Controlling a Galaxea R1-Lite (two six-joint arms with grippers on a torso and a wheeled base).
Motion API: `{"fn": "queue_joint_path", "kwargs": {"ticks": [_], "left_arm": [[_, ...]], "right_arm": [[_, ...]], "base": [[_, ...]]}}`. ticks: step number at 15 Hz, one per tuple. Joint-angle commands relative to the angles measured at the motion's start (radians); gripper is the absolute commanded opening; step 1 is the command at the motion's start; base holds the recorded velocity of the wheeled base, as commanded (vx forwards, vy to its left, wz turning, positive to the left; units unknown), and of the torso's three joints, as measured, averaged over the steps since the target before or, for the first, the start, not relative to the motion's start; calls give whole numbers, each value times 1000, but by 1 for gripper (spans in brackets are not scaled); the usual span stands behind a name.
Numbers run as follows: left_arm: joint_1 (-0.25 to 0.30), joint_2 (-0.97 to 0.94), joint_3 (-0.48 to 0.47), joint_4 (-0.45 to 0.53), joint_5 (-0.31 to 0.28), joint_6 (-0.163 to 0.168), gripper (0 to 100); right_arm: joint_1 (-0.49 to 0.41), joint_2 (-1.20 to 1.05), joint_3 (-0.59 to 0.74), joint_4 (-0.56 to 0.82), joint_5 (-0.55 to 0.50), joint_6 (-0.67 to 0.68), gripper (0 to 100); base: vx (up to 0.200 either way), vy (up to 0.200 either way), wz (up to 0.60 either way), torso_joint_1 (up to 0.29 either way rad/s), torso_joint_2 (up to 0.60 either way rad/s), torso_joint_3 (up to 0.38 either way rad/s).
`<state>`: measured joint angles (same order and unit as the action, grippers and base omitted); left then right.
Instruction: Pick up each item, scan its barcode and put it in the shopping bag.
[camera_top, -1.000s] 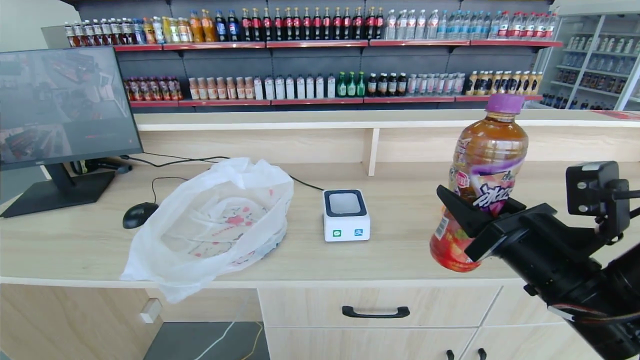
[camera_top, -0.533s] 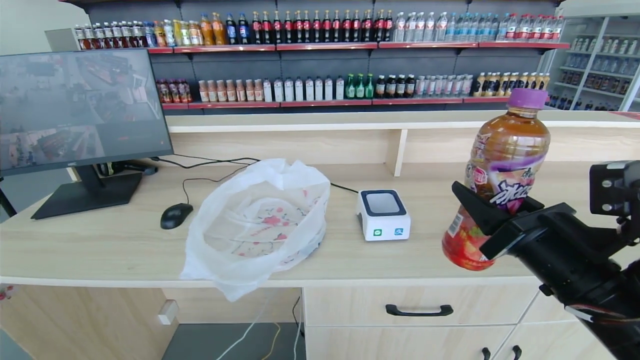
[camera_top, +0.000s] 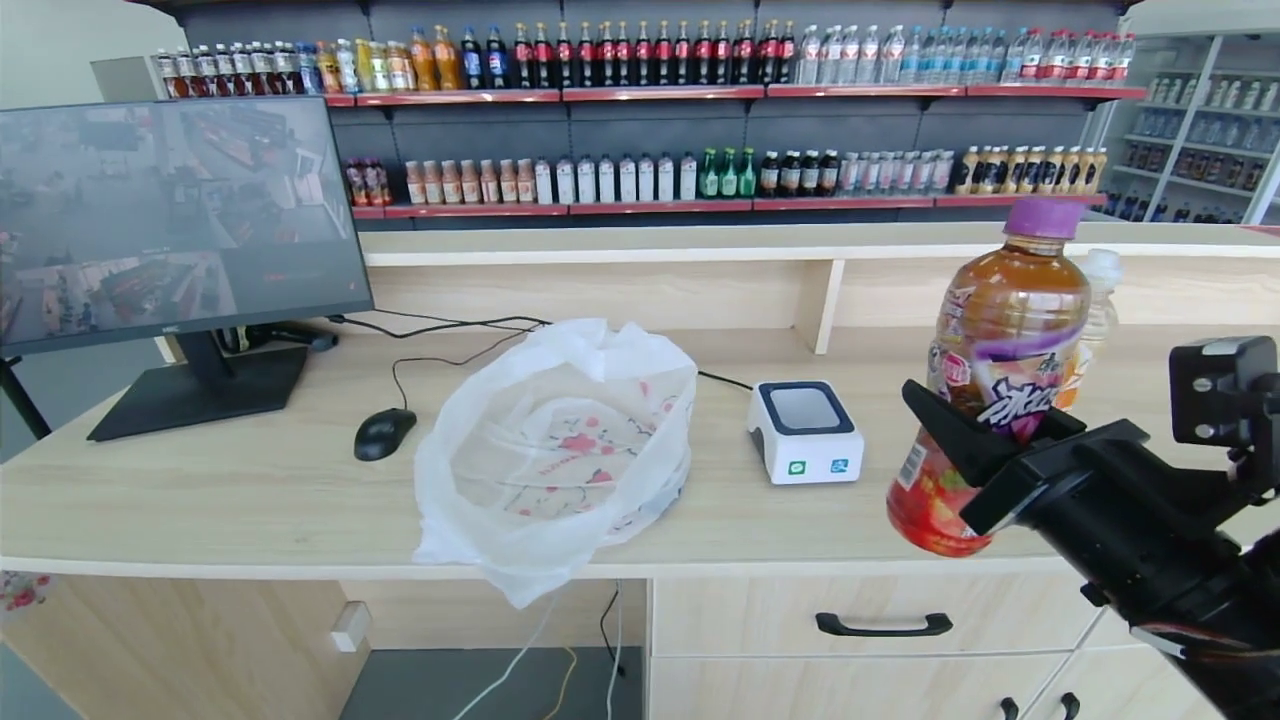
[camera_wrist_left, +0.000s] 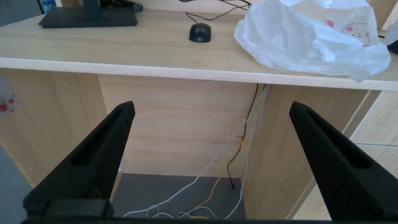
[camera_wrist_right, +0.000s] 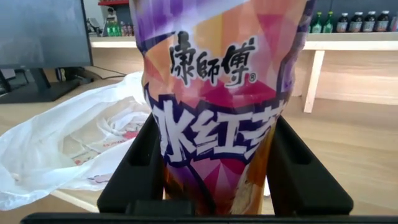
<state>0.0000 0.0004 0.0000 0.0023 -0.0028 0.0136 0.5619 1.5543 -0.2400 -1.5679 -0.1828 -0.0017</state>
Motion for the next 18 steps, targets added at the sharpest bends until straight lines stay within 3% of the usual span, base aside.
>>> {"fn": "queue_joint_path", "kwargs": {"ticks": [1,5,7,11,14,18], "left_arm": [[0,0,0,-1,0,0,100],[0,0,0,-1,0,0,100],[0,0,0,-1,0,0,100],[0,0,0,-1,0,0,100],[0,0,0,-1,0,0,100],[0,0,0,1,0,0,100]], "right_arm": [[-7,33,-35,-3,0,-3,0],[-14,153,-197,-3,14,-46,0],[-20,236,-311,-3,77,-73,0],[-31,374,-424,-3,141,-244,0],[-57,464,-611,-3,226,-359,0],[-125,526,-671,-3,299,-458,0]], "base": [[0,0,0,0,0,0],[0,0,0,0,0,0],[0,0,0,0,0,0],[0,0,0,0,0,0],[0,0,0,0,0,0],[0,0,0,0,0,0]]}}
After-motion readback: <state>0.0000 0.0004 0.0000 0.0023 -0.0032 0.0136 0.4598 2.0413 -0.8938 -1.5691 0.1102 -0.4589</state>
